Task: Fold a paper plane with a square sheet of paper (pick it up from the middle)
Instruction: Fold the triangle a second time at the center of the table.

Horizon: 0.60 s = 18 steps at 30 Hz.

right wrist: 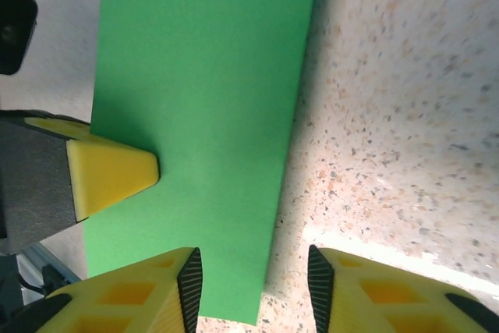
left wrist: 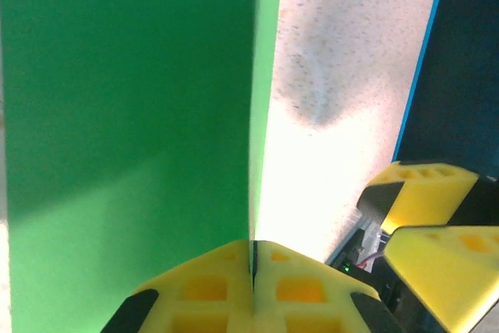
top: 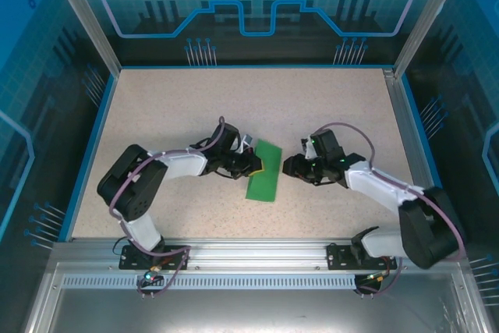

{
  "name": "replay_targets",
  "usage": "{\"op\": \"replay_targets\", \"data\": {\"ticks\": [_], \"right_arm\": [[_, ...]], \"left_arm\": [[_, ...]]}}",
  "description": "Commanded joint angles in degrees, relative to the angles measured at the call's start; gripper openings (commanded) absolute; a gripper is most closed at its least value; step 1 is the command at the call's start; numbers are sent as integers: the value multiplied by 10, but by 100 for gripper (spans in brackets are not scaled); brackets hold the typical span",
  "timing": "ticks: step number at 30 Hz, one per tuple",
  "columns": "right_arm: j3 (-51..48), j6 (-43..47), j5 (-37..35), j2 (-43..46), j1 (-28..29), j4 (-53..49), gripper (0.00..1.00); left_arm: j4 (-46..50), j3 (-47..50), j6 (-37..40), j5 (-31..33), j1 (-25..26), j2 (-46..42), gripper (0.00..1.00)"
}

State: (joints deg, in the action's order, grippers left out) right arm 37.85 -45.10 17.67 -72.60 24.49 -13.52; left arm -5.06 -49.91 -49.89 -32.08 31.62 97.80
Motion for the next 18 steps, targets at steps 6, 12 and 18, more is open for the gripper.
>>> {"op": "replay_targets", "data": {"ticks": [6,12,18], "right_arm": [[2,0,-88,154,-18,-119,61],[1,-10,-108,199,-28,-141,67],[3,-5,-108,201,-30,-124,73]], "left_arm": [[284,-144,145,66,-4,-127,0],[466,-254,224,158,-5,-147,0],[436,-255,218,143,-4,-106,1]]}}
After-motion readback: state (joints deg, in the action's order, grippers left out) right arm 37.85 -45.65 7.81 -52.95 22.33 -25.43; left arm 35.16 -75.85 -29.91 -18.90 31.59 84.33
